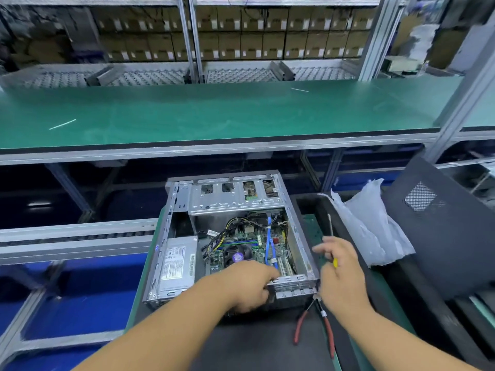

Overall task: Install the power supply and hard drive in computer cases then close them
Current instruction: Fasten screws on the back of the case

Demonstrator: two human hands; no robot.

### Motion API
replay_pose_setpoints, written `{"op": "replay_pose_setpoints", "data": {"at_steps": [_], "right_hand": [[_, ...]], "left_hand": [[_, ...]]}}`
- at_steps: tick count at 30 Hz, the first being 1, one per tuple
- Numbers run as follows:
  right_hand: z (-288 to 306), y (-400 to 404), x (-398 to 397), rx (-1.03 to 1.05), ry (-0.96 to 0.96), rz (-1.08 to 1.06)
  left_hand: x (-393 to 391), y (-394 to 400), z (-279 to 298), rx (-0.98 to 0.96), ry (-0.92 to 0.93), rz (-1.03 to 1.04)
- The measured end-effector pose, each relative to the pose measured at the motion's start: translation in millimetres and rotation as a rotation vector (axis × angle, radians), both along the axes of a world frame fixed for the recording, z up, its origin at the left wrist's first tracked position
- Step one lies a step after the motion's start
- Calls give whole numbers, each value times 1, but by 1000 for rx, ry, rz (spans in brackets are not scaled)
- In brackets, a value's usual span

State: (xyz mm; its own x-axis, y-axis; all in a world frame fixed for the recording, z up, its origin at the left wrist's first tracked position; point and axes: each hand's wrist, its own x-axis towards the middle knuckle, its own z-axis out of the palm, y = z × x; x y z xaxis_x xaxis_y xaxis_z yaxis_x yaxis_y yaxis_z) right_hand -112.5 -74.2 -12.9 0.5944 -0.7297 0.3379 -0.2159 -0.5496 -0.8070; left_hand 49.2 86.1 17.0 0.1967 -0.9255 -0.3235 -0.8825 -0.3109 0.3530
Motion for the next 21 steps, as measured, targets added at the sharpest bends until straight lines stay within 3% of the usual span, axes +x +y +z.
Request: {"op": "replay_pose_setpoints", "data": {"at_steps": [6, 9, 16, 18, 21], "right_hand": [[-40, 10, -76, -48, 232, 18], [-53, 20, -91, -95, 346, 96], [-78, 23, -95, -26, 471, 146], [-82, 13, -100, -13, 520, 151], [-87, -7, -110, -10, 603, 153]], "left_hand": [[-4, 10, -3, -19, 80, 16], [-6, 11, -2, -72, 251, 111], [-53, -32, 13, -635, 677, 504], [-72, -49, 19, -687, 821, 597], [-93, -81, 21, -646, 892, 649]]}}
